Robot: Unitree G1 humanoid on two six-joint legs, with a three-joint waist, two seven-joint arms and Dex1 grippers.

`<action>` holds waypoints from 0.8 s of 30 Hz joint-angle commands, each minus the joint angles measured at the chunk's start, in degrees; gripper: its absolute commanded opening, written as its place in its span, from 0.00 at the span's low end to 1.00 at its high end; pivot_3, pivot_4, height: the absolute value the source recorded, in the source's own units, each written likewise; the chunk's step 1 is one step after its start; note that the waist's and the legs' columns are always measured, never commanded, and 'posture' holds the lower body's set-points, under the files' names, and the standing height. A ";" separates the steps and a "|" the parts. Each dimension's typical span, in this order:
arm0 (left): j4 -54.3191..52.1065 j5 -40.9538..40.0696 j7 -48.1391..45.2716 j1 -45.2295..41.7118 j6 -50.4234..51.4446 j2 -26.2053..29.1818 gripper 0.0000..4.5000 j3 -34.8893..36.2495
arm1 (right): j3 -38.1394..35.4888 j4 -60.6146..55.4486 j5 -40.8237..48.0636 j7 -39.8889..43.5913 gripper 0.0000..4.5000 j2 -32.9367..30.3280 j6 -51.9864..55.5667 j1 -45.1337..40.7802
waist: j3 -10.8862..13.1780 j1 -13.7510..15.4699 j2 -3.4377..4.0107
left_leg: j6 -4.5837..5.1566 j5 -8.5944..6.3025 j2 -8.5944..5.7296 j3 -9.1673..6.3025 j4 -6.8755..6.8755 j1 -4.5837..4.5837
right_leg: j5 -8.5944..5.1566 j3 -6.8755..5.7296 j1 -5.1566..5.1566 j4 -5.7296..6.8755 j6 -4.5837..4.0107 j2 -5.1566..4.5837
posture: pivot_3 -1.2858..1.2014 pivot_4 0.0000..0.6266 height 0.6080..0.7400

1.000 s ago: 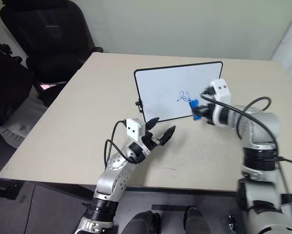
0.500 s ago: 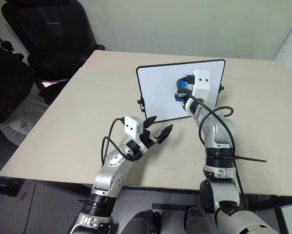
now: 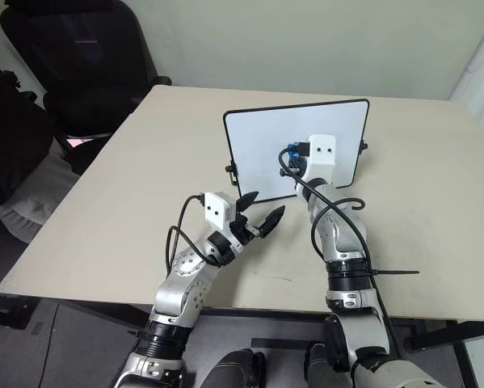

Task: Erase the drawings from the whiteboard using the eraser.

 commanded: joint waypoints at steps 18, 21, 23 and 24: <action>-1.88 -0.74 -0.29 -0.68 -0.68 0.03 1.00 0.33 | -0.58 7.32 1.52 -3.51 0.04 -1.31 -2.78 -4.15 | 0.01 -1.29 0.00 | -0.03 0.15 0.08 0.02 -0.06 -0.08 | 0.44 0.04 -0.32 -0.10 0.11 0.08 | 0.52 0.24 1.00; -1.82 -0.65 -0.27 -0.69 -0.75 -0.11 1.00 0.20 | 1.34 4.98 1.42 -2.44 0.04 0.00 -1.46 -3.88 | 0.01 -2.04 0.00 | 0.07 0.10 0.11 0.04 -0.07 -0.17 | 0.37 0.07 -0.45 -0.13 0.10 0.12 | 0.52 0.24 1.00; -1.84 -0.59 -0.24 -0.64 -0.76 -0.15 1.00 0.16 | 2.39 3.60 1.46 -1.94 0.04 0.76 -0.26 -3.92 | 0.01 -2.20 0.00 | 0.05 0.09 0.17 0.04 -0.07 -0.20 | 0.36 0.07 -0.50 -0.11 0.05 0.15 | 0.52 0.24 1.00; -1.88 -0.59 -0.26 -0.61 -0.73 -0.15 1.00 0.15 | 2.87 2.88 1.61 -1.66 0.04 1.21 0.45 -3.94 | 0.01 -2.22 0.00 | 0.04 0.09 0.20 0.05 -0.07 -0.19 | 0.38 0.07 -0.52 -0.09 0.00 0.18 | 0.52 0.24 1.00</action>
